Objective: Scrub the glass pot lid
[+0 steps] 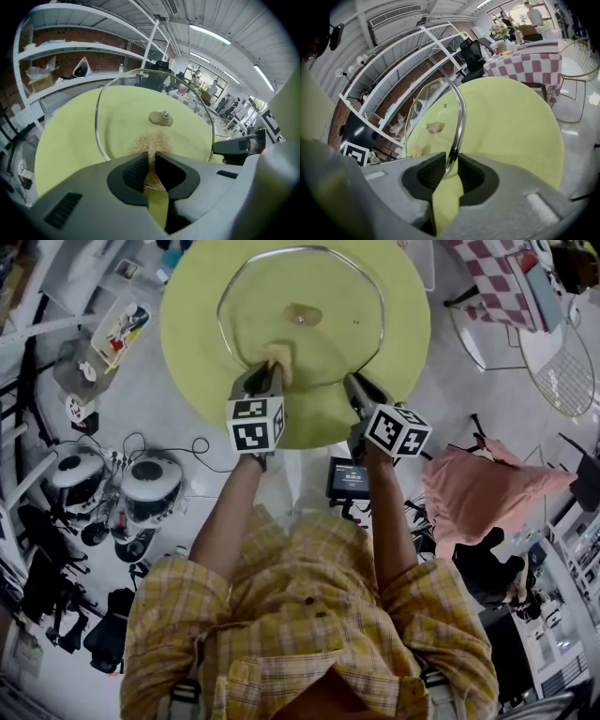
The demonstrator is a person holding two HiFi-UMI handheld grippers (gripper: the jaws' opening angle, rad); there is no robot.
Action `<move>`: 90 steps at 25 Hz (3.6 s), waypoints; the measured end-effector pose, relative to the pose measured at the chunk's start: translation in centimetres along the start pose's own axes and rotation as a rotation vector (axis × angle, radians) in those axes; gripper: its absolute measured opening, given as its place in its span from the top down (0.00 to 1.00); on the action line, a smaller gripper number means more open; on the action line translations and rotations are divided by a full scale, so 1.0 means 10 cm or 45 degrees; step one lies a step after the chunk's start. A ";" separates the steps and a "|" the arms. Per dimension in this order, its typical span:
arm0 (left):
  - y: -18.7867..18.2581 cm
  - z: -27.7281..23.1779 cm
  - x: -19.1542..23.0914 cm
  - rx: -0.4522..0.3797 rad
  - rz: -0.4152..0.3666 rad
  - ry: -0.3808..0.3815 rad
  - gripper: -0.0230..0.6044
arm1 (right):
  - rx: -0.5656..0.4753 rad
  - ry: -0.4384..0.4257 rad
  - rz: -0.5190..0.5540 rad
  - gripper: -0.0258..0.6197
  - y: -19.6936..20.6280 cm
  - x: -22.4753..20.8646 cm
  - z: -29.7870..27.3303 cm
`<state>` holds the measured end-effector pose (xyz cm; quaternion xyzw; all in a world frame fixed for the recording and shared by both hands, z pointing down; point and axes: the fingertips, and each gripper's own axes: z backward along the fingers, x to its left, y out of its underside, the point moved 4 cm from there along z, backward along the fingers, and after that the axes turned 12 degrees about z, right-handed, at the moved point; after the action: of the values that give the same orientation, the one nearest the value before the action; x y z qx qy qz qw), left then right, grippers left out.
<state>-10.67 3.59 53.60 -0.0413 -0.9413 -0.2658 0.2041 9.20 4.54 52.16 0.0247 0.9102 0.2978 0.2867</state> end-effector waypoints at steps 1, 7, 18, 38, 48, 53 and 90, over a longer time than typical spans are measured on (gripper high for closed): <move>-0.02 0.01 0.03 -0.005 0.007 -0.005 0.88 | 0.004 -0.001 -0.005 0.84 0.00 0.00 0.00; -0.14 0.10 0.22 -0.052 0.007 -0.058 0.88 | 0.025 0.009 -0.026 0.84 0.04 0.01 0.00; -0.28 0.16 0.22 -0.084 0.069 -0.006 0.89 | 0.015 0.005 -0.025 0.83 -0.03 0.00 0.07; -0.69 0.80 -0.41 -0.209 -0.115 0.124 0.89 | -0.240 0.020 0.168 0.95 -0.77 0.30 1.08; -1.05 1.69 -1.03 -0.362 -0.187 0.235 0.89 | -0.414 0.017 0.396 0.96 -1.32 1.08 1.74; -1.27 2.03 -1.26 -0.451 -0.220 0.256 0.89 | -0.490 0.054 0.509 0.96 -1.59 1.31 1.99; -1.47 3.67 -2.29 -0.935 -0.459 0.410 0.89 | -0.955 0.093 0.790 0.96 -1.86 2.46 3.36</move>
<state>-5.74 10.67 8.73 0.0960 -0.7327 -0.6171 0.2704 9.08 12.31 7.24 0.1794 0.6994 0.6772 0.1416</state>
